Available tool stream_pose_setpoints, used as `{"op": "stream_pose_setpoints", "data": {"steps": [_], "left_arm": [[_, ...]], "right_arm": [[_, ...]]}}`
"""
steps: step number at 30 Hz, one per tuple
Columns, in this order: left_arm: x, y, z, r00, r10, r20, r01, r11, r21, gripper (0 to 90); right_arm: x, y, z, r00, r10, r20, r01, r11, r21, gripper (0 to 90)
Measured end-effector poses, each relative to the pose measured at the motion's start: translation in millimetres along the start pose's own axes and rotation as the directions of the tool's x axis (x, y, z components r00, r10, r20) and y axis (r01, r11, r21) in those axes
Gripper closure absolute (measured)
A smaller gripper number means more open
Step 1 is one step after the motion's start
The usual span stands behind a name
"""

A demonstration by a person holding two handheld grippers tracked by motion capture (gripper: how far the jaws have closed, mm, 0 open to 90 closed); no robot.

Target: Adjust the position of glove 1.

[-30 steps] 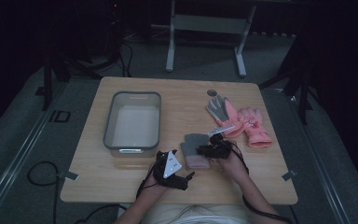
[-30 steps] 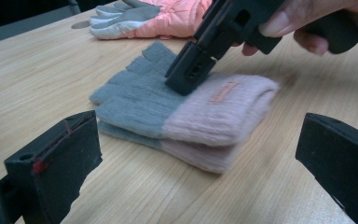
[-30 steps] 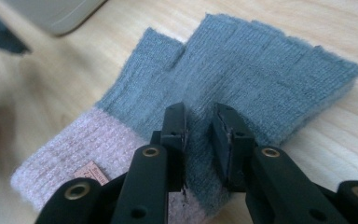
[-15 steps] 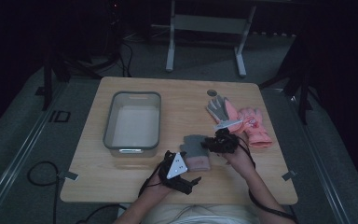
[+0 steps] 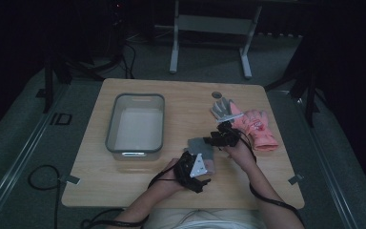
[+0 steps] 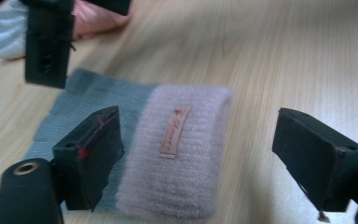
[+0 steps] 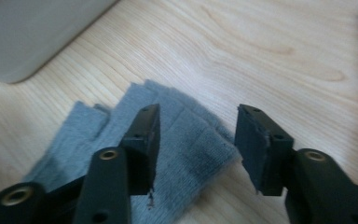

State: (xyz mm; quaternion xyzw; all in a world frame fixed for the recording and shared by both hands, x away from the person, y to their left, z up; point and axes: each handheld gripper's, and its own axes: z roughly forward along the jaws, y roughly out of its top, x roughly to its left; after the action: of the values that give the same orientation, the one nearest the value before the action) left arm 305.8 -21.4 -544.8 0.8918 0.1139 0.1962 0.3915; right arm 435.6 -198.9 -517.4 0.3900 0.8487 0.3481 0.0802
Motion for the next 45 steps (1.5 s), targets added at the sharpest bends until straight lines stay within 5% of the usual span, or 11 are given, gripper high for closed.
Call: {"op": "stream_pose_setpoints", "data": {"steps": [13,20,28,35,45], "left_arm": [[11.2,-9.1,16.1,0.9984,0.055,-0.009,-0.054,0.9951,0.083,37.8],[22.5,-13.8,13.9,0.9991,0.013,0.040,-0.014,0.9990,0.041,53.3],[32.5,-14.0,11.6,0.9943,-0.056,0.091,0.052,0.9978,0.042,63.4],[37.8,-8.9,6.6,0.9902,-0.097,0.100,0.090,0.9929,0.078,67.2],[46.0,13.0,-17.5,0.9924,-0.070,0.102,0.063,0.9957,0.068,67.5]], "right_arm": [[-6.2,-13.4,22.2,0.9986,0.051,0.011,-0.052,0.996,0.069,38.2],[-5.0,-11.8,22.0,0.9956,0.090,-0.027,-0.087,0.993,0.083,49.8],[0.2,-6.4,27.8,0.9757,0.167,-0.141,-0.150,0.981,0.123,65.9],[5.9,-3.3,17.4,0.9833,0.122,-0.135,-0.113,0.991,0.075,73.1],[10.5,8.4,-8.0,0.9820,0.104,-0.158,-0.103,0.995,0.016,73.8]]}}
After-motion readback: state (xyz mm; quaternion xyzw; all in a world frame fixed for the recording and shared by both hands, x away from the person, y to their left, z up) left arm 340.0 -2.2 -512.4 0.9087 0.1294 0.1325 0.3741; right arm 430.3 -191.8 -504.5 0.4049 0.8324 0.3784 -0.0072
